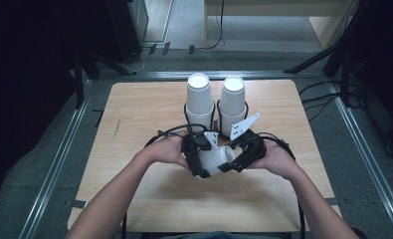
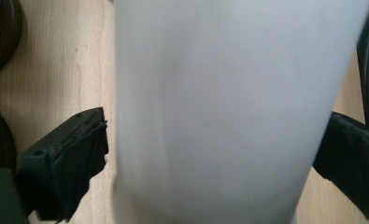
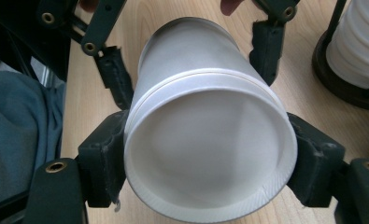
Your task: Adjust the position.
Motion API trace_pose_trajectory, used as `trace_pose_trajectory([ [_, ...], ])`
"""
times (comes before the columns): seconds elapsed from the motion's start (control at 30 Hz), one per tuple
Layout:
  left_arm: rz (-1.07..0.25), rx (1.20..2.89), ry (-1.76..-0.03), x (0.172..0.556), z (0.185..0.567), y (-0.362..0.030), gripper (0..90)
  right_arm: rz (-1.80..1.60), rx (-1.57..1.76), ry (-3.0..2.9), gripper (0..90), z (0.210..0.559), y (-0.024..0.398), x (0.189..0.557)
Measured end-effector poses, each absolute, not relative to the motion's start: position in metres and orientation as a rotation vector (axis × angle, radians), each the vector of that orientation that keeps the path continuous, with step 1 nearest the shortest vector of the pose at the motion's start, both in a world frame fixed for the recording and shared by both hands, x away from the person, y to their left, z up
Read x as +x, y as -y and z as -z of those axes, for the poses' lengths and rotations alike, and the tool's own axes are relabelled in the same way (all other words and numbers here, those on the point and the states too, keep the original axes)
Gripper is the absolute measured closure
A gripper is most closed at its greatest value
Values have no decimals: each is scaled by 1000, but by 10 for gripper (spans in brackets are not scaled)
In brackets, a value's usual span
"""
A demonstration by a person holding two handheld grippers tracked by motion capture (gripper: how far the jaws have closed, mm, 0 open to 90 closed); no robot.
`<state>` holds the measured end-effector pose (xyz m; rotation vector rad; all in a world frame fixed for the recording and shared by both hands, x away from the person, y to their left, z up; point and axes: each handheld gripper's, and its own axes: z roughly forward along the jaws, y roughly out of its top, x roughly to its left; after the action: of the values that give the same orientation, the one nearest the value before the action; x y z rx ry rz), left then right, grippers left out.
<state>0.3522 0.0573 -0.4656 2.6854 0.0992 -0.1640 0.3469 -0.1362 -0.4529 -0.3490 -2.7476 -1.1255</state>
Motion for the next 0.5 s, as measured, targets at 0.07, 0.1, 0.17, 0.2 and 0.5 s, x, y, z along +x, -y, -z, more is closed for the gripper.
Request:
trace_pose_trajectory([
  [0.07, 166, 2642, -126, 351, 467, -60, 4, 1137, -356, 2754, 254, 451, 140, 347],
  [0.1, 149, 2623, -134, 350, 467, -62, 4, 1137, -356, 2754, 254, 451, 140, 347],
  [0.17, 149, 2583, -148, 350, 466, -64, 4, 1144, -357, 2759, 253, 451, 142, 347],
  [0.2, 139, 2565, -156, 350, 465, -66, 7, 1149, -360, 2758, 253, 450, 144, 346],
  [0.5, 149, 2464, -222, 348, 466, -72, 9, 1197, -368, 2764, 252, 447, 152, 343],
])
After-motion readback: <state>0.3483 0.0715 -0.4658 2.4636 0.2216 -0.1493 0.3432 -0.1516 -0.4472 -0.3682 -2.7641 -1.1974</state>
